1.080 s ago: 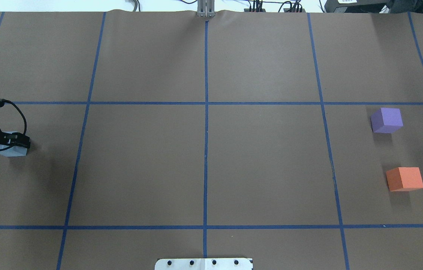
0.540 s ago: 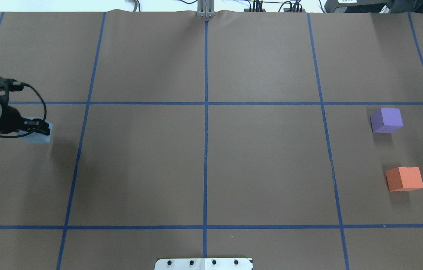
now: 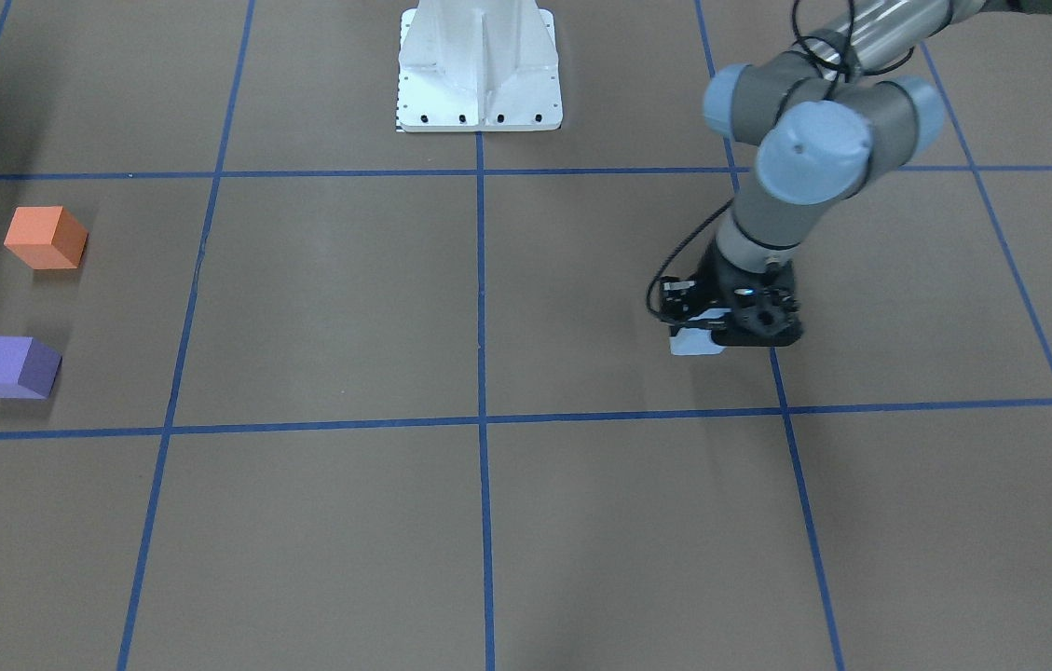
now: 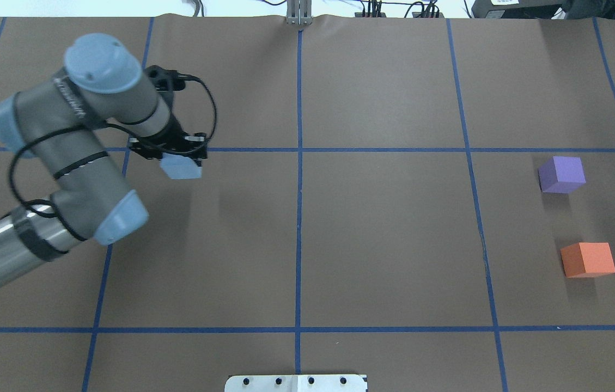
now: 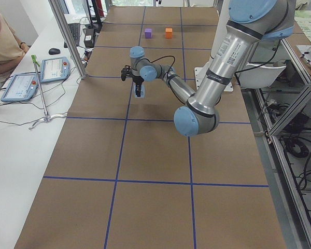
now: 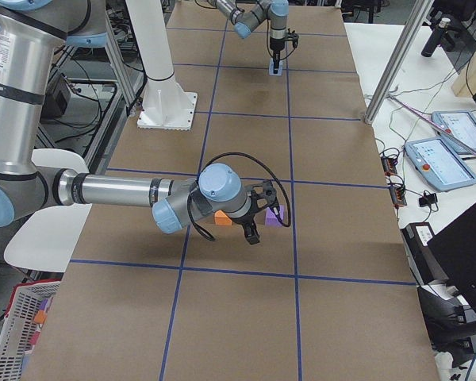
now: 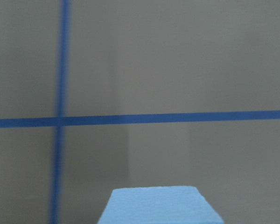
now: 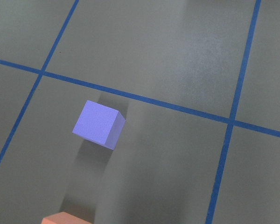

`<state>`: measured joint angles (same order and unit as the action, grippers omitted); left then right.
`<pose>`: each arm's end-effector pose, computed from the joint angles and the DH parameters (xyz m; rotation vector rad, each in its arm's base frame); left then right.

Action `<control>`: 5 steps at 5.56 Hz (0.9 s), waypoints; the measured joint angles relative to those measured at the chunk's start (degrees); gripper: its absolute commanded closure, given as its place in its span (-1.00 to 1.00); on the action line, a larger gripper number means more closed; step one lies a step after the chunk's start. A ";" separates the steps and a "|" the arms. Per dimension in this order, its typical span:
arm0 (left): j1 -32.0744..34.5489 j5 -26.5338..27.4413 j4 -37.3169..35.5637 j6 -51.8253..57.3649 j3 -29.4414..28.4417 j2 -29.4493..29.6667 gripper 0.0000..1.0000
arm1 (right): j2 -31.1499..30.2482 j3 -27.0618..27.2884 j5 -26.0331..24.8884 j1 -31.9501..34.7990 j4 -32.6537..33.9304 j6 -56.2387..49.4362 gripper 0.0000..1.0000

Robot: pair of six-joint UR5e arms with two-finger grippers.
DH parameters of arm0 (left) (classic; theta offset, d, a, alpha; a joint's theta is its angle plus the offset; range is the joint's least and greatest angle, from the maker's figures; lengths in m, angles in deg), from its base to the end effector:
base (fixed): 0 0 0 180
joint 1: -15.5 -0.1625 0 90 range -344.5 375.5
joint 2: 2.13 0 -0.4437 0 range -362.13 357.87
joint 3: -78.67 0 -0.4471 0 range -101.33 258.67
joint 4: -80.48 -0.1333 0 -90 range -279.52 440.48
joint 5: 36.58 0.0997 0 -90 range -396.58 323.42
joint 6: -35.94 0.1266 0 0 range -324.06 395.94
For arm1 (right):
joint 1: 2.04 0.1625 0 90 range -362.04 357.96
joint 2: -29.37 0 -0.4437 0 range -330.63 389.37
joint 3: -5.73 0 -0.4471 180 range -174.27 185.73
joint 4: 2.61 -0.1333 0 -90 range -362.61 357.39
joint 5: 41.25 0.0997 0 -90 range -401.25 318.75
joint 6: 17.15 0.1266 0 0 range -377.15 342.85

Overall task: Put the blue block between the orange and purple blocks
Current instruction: 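Carry the light blue cube with the left gripper to the table center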

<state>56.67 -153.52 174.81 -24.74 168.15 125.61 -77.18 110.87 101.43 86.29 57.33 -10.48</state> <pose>0.5350 -0.5687 0.2613 0.0437 0.8393 -0.0241 0.0196 -0.4456 0.6184 0.3968 -0.9297 -0.1500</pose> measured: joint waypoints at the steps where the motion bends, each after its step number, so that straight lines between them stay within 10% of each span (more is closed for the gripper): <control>1: -4.26 2.50 -0.52 -4.14 -7.45 8.58 0.63 | 0.05 -0.01 0.04 0.00 0.03 0.01 -1.00; 2: -8.00 4.83 -0.50 -6.55 -12.34 13.49 0.07 | 0.08 -0.02 0.05 0.00 0.07 0.02 -1.00; 3: -10.70 6.52 -0.38 -7.49 -14.09 15.15 -0.93 | 0.10 -0.01 0.06 0.00 0.06 0.02 -1.00; 5: -13.13 8.80 0.01 -7.72 -14.38 15.70 -1.00 | 0.42 0.12 0.84 0.00 0.03 -0.03 -0.98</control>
<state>43.53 -144.71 174.82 -32.46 153.76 141.32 -76.75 110.99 102.27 86.29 57.36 -10.51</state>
